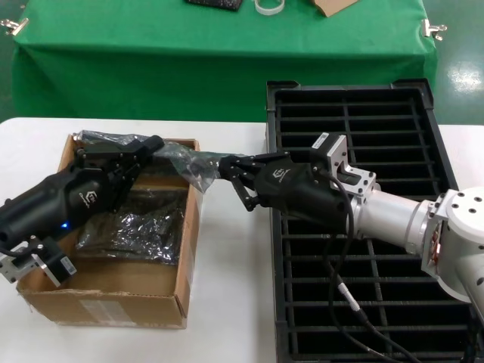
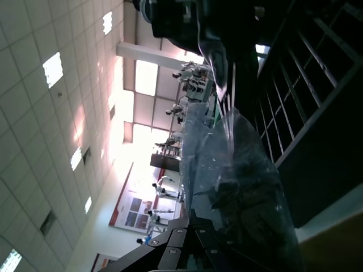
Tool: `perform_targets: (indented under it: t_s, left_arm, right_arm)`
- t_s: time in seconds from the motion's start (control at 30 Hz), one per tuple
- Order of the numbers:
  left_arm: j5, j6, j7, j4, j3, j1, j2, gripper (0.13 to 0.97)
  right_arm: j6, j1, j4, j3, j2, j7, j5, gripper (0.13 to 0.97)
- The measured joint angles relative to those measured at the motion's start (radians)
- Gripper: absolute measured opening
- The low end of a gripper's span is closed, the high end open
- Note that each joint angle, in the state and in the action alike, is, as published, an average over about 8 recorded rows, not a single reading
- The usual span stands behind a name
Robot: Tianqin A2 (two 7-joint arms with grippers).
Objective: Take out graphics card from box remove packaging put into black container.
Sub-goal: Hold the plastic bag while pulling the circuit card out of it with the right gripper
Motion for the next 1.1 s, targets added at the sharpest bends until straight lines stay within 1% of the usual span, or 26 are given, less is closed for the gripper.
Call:
perform_targets:
  t_s: [0.23,0.5,0.9,1.1]
  left_arm:
    - [0.006,-0.032,0.032,0.1,0.002,-0.022,0.046,0.139]
    - [0.017,-0.058,0.036,0.164,0.003,-0.035,0.075,0.139]
    - [0.038,-0.104,0.018,0.226,0.004,-0.05,0.092,0.139]
    - [0.052,-0.122,-0.003,0.22,0.004,-0.054,0.084,0.139]
  right_arm:
    - [0.006,-0.014,0.029,0.001,0.01,0.019,-0.006,0.132]
    - [0.004,-0.019,0.042,-0.001,0.016,0.029,-0.011,0.132]
    - [-0.01,-0.001,0.014,-0.004,0.007,0.024,-0.014,0.132]
    - [-0.03,0.03,-0.046,0.0,-0.01,0.0,-0.01,0.132]
